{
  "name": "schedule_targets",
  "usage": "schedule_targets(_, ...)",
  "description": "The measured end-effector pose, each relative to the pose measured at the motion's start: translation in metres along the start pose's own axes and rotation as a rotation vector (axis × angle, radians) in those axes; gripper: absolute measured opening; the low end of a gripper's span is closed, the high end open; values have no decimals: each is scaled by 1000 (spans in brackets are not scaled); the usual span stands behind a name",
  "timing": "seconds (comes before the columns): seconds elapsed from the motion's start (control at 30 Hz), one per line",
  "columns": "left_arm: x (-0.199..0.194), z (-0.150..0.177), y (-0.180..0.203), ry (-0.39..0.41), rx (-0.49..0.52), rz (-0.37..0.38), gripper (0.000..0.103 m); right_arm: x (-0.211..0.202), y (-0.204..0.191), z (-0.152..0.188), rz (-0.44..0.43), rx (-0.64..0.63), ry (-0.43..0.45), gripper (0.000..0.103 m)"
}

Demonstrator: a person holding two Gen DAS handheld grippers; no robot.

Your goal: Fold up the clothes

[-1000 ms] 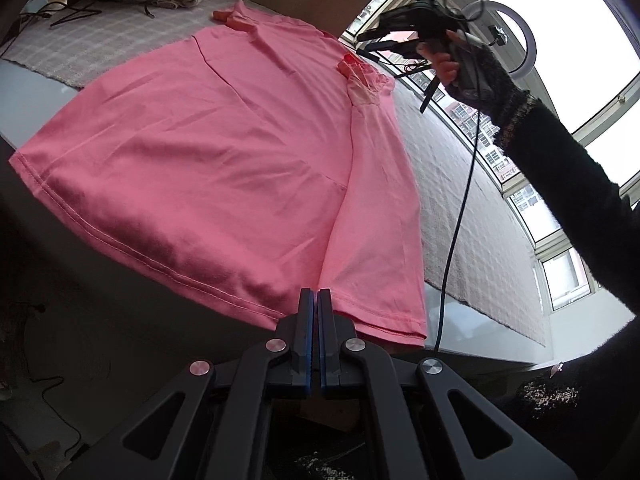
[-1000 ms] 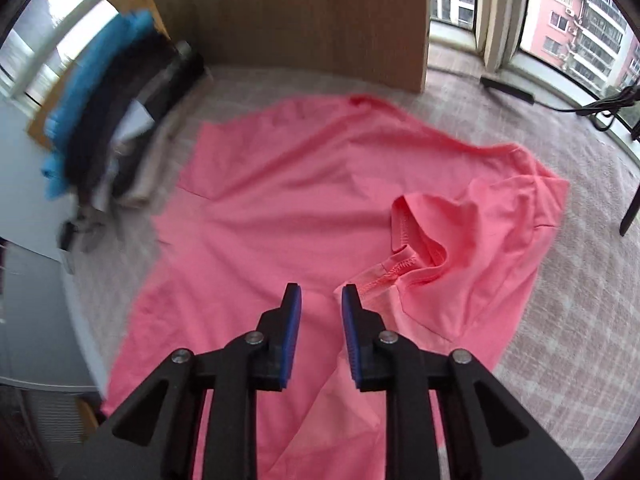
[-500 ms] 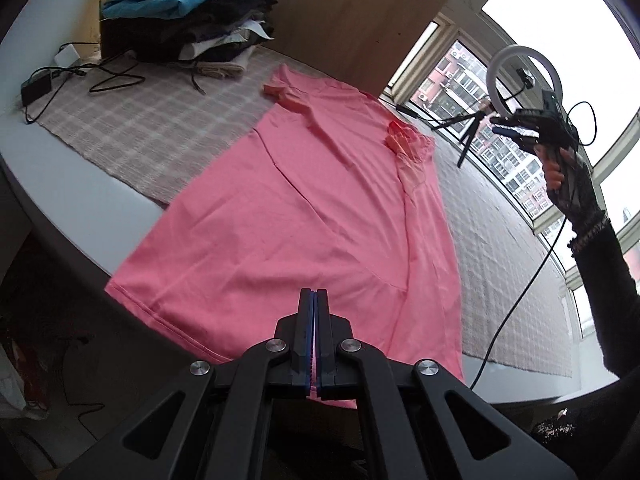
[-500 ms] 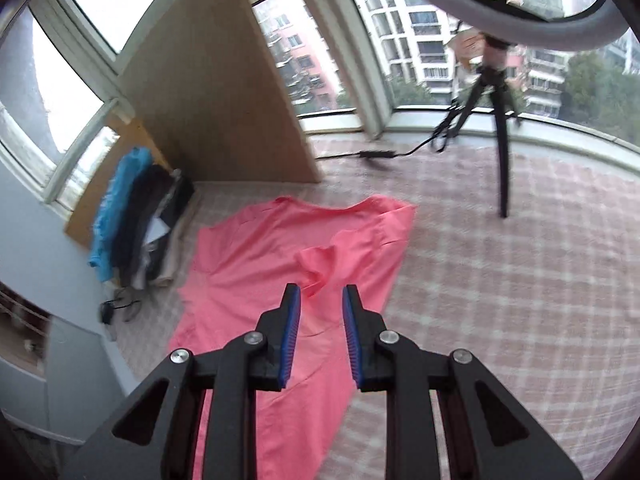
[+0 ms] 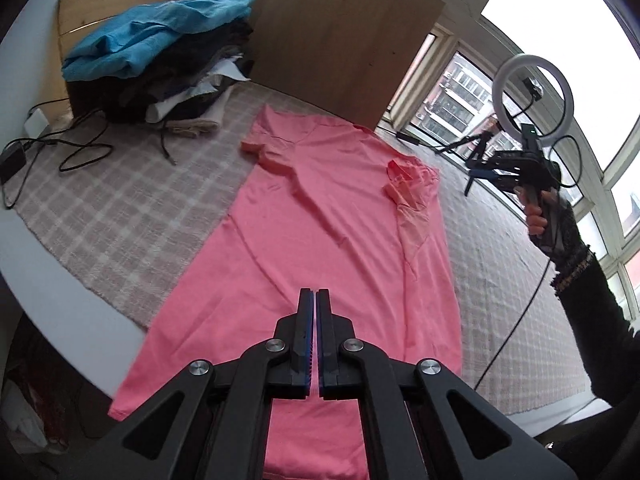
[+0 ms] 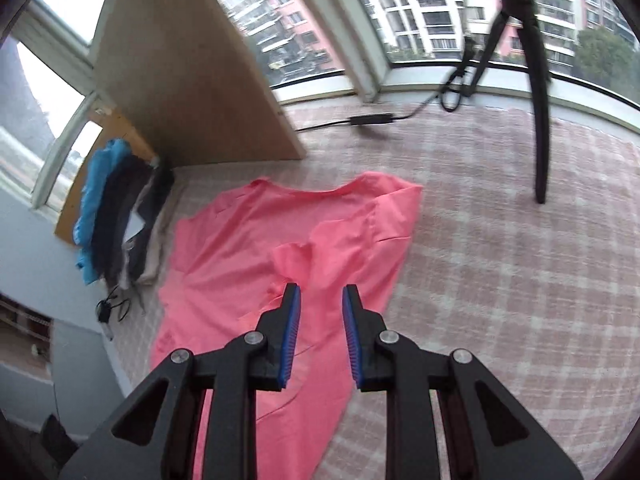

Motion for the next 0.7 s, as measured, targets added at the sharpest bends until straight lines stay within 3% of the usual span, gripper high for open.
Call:
schedule_targets(0.17,-23,27,-67,-11,-102,-114,2,-20,-72,5,-71,-116,6,22)
schedule_targets(0.23,-27,45,-88,-30,-119,-147,11,-20,-104,11,-81,-167,-9,26)
schedule_targets(0.3,-27,63,-106,-58,-132,-156,12,-18,-132,17,-93,-203,-12,31)
schedule_targets(0.47,-16,86,-134,-120,-136,-102,17,-5,-183,41,-90,-232,-21,31)
schedule_targets(0.63,2,84,-132,-169,7,-34,33,15,-212,64,-55,-172,-50,31)
schedule_targets(0.7,10,83,-132,-190,60,-5,33,23,-223,69,-31,-164,-53,31)
Point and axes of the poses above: each gripper's, at about its wrist camera, not at the fingertips, and x roughly the way its jaws point, y to its right, z to its underside, the point moved 6 cm from there along x, roughly the way its jaws point, and after that the axes turned 6 degrees about -y, right-handed, at the moved point
